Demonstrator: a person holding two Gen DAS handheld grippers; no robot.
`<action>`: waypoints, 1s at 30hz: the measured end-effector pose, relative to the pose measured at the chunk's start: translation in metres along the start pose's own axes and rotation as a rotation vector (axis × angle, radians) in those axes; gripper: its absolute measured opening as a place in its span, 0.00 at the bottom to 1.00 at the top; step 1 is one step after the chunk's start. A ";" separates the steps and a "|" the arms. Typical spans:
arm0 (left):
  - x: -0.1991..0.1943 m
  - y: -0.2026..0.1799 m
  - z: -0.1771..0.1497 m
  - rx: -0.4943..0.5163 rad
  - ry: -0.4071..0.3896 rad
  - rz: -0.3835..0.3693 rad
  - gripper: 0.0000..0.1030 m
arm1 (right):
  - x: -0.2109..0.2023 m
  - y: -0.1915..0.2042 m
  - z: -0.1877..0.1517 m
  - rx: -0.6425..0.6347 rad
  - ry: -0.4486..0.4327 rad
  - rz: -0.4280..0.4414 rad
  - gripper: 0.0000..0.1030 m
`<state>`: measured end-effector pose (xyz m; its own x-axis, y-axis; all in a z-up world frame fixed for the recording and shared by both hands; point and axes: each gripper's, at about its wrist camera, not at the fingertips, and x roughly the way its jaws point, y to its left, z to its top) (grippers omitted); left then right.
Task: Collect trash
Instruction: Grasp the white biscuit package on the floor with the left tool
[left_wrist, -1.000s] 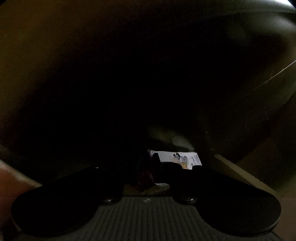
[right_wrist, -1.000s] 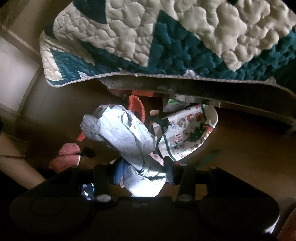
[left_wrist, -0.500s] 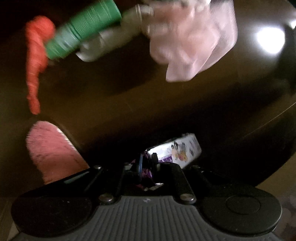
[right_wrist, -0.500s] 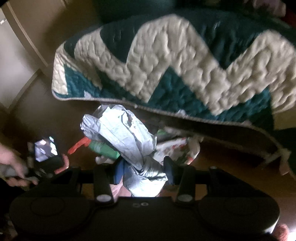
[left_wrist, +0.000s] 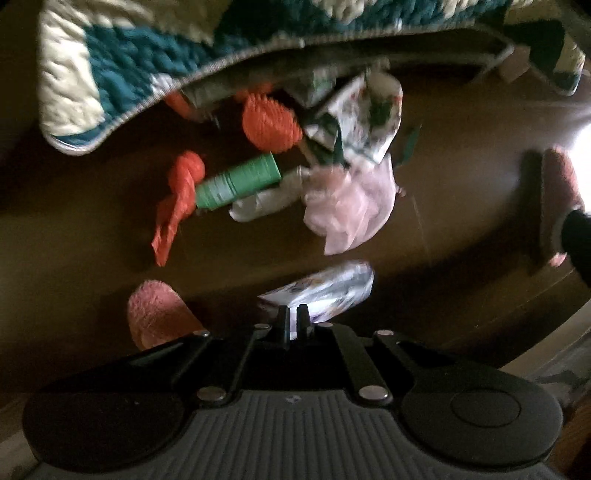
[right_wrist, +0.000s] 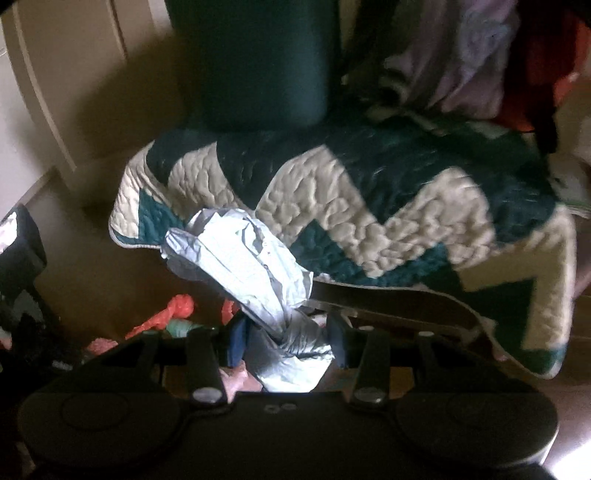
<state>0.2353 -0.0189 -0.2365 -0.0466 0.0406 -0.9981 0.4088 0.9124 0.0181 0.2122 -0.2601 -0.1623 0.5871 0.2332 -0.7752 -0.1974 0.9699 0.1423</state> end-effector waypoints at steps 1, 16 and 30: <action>0.003 -0.001 -0.001 -0.006 -0.012 0.009 0.02 | -0.011 0.001 -0.001 -0.002 -0.007 -0.002 0.44; 0.129 -0.010 0.006 -0.190 0.367 -0.089 0.68 | 0.013 0.005 -0.001 0.000 -0.010 0.120 0.44; 0.267 0.033 -0.028 -1.069 0.414 -0.198 0.91 | 0.041 -0.008 -0.012 0.063 0.096 0.209 0.44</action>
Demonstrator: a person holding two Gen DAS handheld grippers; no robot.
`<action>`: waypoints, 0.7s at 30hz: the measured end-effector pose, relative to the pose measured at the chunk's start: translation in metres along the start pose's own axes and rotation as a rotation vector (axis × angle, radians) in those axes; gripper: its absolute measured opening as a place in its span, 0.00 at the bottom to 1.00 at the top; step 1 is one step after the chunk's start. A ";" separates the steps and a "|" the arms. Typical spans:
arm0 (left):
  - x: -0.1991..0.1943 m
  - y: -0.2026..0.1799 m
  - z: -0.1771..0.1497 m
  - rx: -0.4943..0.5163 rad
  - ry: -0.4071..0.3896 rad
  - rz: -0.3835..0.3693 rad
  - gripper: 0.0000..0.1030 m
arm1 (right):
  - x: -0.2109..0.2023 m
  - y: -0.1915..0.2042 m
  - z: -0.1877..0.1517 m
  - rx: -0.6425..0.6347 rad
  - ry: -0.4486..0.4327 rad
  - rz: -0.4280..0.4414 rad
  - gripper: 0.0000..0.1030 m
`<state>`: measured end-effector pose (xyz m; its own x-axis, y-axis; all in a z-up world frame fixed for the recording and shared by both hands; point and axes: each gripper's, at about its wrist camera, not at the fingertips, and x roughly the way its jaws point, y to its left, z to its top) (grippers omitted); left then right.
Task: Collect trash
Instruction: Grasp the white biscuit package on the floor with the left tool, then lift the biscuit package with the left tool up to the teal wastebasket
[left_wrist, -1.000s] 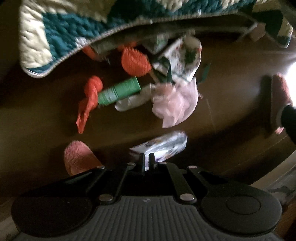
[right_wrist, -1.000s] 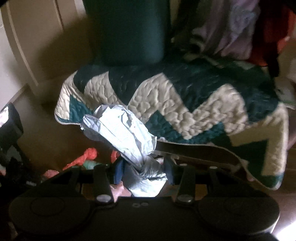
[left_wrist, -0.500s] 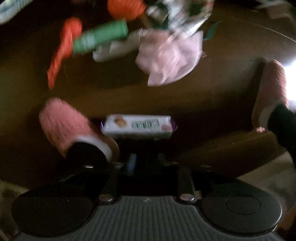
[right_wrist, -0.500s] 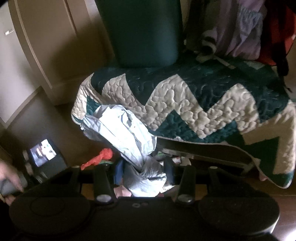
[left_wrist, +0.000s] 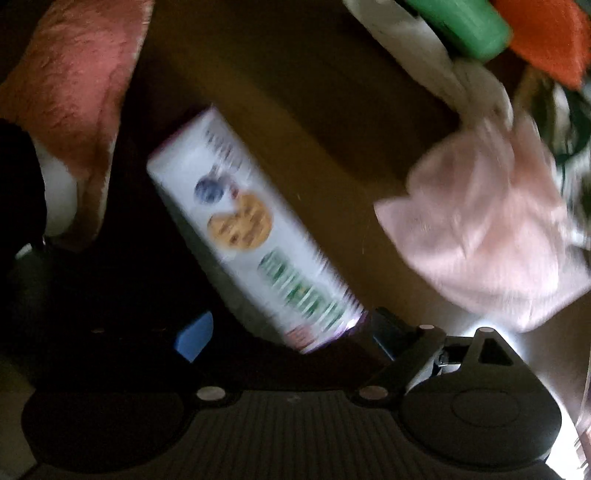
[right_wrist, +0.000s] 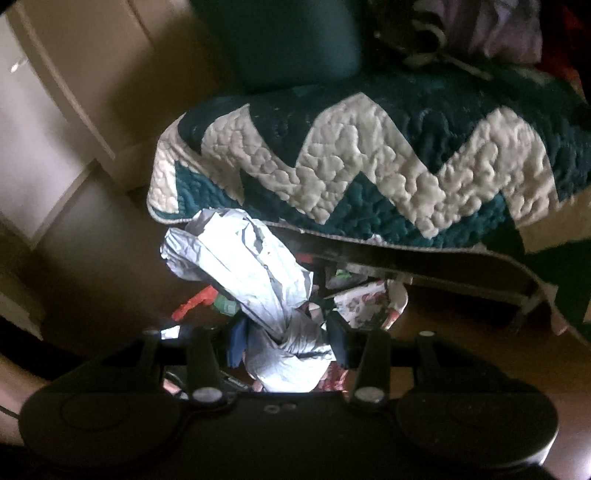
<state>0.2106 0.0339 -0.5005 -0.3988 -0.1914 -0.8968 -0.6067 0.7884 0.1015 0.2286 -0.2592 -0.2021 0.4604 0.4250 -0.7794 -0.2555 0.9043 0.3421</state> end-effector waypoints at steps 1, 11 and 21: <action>0.002 0.004 0.001 -0.016 -0.006 0.010 0.91 | 0.001 -0.002 0.001 0.022 0.000 0.009 0.44; 0.045 0.052 -0.009 -0.183 0.000 0.040 0.91 | 0.008 -0.012 0.001 0.100 0.020 0.023 0.44; 0.089 0.050 -0.024 -0.068 0.064 0.116 0.77 | 0.019 -0.015 -0.002 0.125 0.059 0.004 0.44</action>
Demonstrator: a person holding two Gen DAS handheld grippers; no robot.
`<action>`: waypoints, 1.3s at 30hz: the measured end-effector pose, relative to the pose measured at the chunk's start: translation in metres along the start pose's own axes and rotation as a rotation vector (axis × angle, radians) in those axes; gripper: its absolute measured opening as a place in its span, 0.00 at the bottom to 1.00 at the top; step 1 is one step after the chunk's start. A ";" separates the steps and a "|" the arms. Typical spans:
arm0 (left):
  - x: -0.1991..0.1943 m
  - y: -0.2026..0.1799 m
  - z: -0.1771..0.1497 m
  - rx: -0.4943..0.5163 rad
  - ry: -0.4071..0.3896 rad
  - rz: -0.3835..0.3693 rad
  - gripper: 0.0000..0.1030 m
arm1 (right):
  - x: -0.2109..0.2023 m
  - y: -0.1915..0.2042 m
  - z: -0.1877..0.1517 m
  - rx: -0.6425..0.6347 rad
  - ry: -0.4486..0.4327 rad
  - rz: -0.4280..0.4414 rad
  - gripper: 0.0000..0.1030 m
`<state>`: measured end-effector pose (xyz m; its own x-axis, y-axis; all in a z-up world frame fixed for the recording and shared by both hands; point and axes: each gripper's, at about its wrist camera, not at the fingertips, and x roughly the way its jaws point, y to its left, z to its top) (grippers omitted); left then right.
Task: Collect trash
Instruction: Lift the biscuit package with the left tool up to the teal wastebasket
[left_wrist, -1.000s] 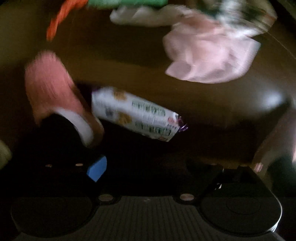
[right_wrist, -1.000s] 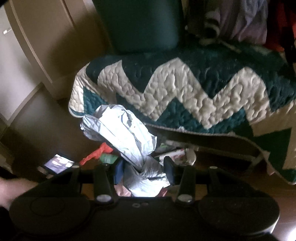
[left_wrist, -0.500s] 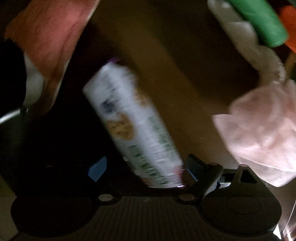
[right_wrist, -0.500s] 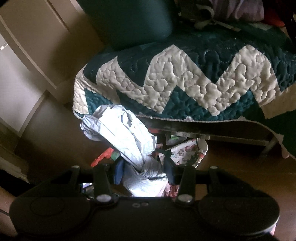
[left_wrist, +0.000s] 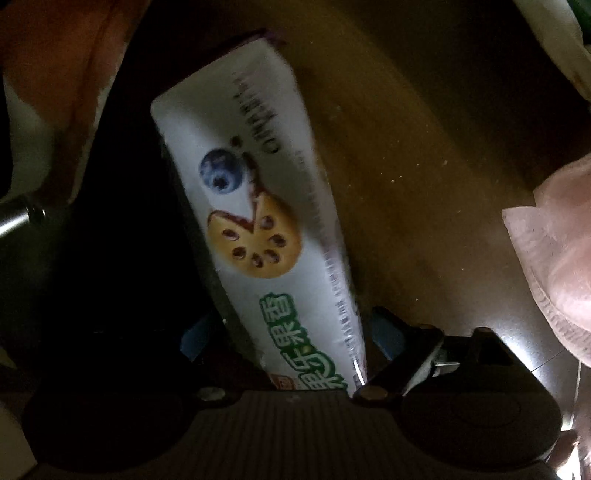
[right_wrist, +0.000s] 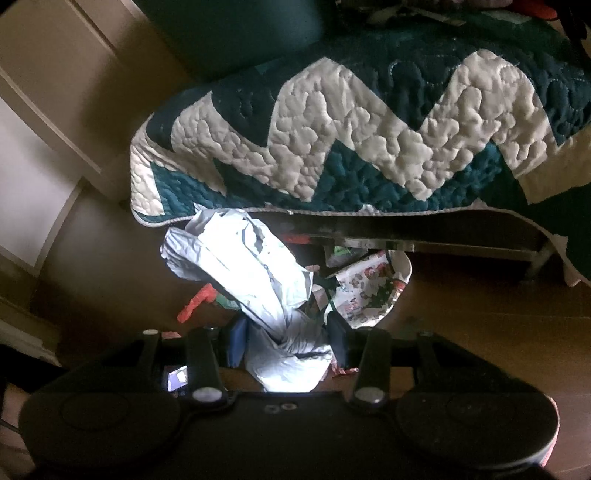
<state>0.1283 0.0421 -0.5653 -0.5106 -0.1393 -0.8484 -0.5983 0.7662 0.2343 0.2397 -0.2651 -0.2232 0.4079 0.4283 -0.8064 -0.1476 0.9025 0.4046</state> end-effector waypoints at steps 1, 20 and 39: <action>0.000 0.000 -0.001 0.011 -0.005 0.015 0.75 | 0.000 0.000 0.000 0.000 -0.002 -0.003 0.44; -0.182 0.000 -0.094 0.240 -0.334 -0.150 0.42 | -0.031 0.012 0.006 -0.067 -0.183 -0.096 0.44; -0.488 0.041 -0.260 0.695 -0.876 -0.393 0.42 | -0.219 0.112 0.027 -0.161 -0.422 -0.140 0.43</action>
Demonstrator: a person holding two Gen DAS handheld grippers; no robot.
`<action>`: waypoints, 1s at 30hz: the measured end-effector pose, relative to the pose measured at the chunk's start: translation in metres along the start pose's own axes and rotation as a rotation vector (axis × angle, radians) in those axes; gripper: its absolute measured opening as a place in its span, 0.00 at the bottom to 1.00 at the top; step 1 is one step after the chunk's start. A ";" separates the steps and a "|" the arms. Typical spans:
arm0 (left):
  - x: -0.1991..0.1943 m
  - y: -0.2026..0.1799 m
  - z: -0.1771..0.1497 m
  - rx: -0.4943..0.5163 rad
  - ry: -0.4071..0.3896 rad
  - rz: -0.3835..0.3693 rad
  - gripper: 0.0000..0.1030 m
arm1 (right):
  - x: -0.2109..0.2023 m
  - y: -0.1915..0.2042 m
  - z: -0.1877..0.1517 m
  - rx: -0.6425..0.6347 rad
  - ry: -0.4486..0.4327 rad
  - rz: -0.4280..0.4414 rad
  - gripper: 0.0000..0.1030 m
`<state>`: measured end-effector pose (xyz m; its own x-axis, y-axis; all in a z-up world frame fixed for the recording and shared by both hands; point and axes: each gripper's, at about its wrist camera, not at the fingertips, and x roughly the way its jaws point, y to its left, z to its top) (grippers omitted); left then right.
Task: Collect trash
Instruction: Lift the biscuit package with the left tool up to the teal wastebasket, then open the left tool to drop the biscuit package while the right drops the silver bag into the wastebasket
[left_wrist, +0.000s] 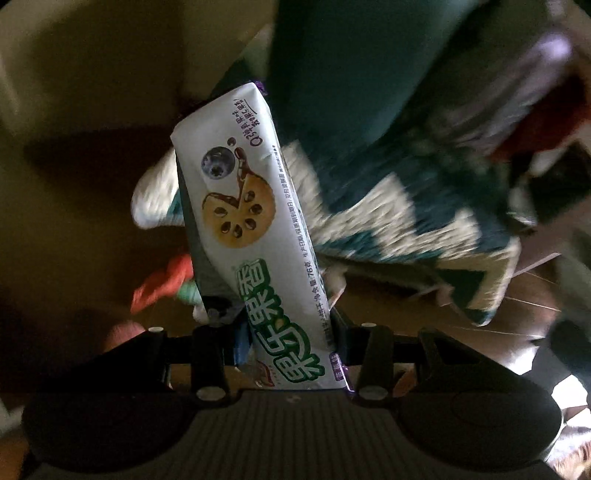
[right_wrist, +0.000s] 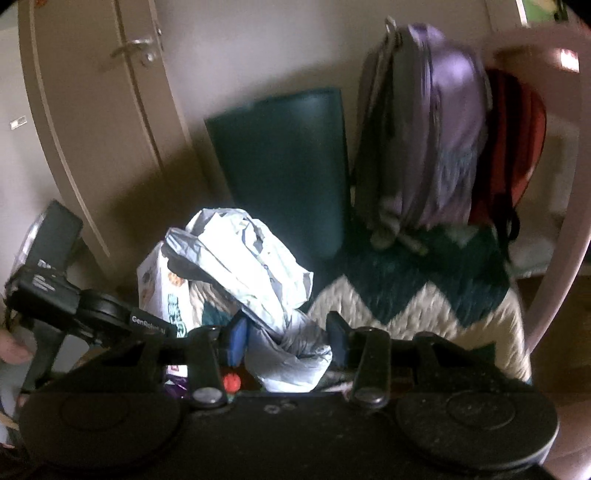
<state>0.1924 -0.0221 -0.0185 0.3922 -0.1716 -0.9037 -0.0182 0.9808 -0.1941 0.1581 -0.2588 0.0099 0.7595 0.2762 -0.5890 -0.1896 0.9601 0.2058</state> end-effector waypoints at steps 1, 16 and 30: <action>-0.012 -0.005 0.005 0.025 -0.021 -0.014 0.42 | -0.006 0.004 0.010 -0.010 -0.007 -0.003 0.43; -0.128 -0.044 0.153 0.270 -0.274 0.023 0.44 | -0.004 0.048 0.167 -0.150 -0.092 -0.042 0.43; -0.092 -0.092 0.315 0.339 -0.328 0.077 0.44 | 0.124 0.032 0.275 -0.062 -0.089 -0.111 0.43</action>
<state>0.4479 -0.0674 0.2022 0.6723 -0.1124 -0.7317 0.2207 0.9739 0.0532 0.4178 -0.2065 0.1584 0.8296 0.1662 -0.5330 -0.1378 0.9861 0.0930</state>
